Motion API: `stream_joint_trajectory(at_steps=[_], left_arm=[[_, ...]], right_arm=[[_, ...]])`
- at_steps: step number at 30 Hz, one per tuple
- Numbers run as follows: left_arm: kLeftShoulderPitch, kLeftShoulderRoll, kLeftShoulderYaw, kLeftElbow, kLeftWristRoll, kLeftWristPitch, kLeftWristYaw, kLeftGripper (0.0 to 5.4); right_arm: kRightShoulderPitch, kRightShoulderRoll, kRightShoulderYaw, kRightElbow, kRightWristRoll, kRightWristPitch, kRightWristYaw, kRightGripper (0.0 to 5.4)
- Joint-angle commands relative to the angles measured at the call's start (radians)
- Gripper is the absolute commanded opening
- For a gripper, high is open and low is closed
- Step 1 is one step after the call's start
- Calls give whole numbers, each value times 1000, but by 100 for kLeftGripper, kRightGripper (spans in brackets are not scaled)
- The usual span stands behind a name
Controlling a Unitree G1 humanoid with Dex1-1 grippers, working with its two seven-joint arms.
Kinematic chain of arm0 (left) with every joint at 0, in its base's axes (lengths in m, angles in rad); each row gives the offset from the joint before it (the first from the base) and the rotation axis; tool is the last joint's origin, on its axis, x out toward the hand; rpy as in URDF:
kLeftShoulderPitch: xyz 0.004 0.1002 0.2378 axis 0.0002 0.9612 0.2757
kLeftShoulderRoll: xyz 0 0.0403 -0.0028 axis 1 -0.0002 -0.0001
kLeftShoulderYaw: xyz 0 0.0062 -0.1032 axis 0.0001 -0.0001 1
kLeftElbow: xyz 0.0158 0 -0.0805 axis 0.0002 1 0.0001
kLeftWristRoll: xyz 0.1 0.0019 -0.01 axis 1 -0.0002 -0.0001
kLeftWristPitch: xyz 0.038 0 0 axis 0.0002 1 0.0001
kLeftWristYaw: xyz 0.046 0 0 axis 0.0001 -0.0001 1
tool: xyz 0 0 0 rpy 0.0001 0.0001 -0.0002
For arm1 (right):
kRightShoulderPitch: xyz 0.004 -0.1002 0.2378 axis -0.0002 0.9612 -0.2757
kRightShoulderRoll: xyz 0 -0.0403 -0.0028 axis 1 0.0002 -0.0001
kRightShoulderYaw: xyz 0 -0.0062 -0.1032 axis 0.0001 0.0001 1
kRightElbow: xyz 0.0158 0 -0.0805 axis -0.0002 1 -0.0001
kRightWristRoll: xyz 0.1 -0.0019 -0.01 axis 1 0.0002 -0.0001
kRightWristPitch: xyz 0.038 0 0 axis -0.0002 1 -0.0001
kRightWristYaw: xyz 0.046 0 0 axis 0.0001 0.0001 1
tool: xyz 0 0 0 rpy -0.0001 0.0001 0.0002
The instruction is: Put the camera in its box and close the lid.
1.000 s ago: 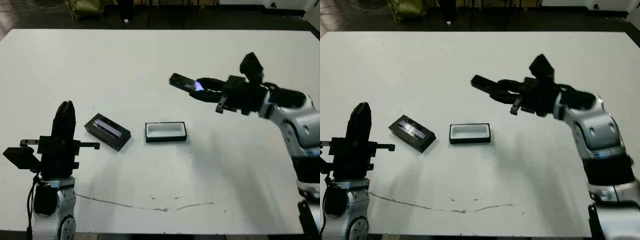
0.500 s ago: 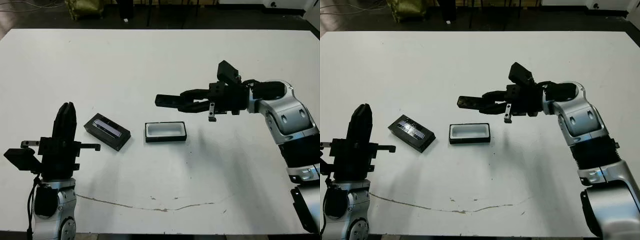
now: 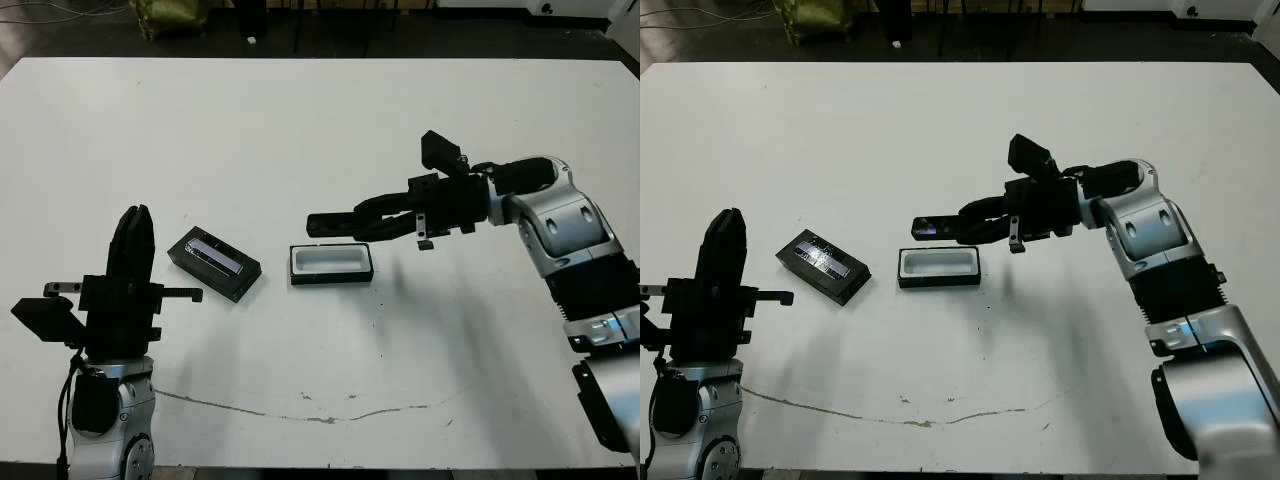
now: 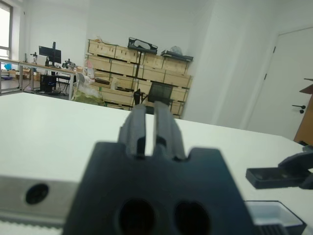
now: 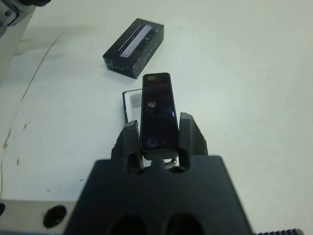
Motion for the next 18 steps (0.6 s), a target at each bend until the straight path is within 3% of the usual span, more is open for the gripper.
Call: stream_joint_trajectory(at_steps=[1,4,18], left_arm=[[16,-4,-3,4,1,15,9,0],[19,-4,-4,3,4,18,13,0],[30,-3,-11,-23,-9,54,23,0]], right_arm=[[-30,12,24,41,-24,-8,37,25],[-50,20,40,66,-45,6,46,25],[-75,73,69,141,-121,-69,48,25]])
